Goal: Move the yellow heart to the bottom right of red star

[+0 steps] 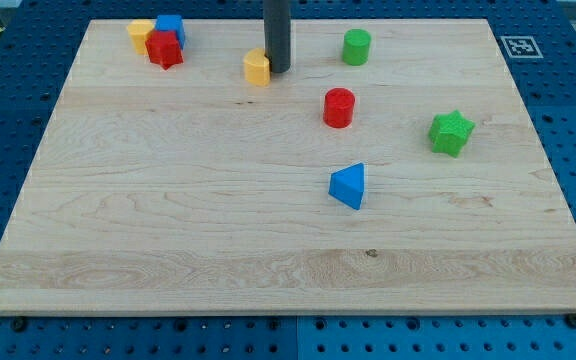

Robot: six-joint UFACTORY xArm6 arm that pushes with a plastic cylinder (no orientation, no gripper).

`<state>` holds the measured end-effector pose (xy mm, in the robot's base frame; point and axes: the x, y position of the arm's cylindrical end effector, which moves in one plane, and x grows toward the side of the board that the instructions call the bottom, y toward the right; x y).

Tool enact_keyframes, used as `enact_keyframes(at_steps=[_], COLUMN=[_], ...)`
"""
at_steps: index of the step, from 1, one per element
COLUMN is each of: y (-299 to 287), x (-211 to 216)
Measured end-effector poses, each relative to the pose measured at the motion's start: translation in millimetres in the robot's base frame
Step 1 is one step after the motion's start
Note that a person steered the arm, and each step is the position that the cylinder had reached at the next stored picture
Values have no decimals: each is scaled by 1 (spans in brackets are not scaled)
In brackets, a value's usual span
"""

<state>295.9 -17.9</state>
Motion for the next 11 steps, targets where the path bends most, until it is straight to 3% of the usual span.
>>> enact_keyframes(at_steps=[4,7,11], y=[-17,-93,-132], x=[19,20,-2])
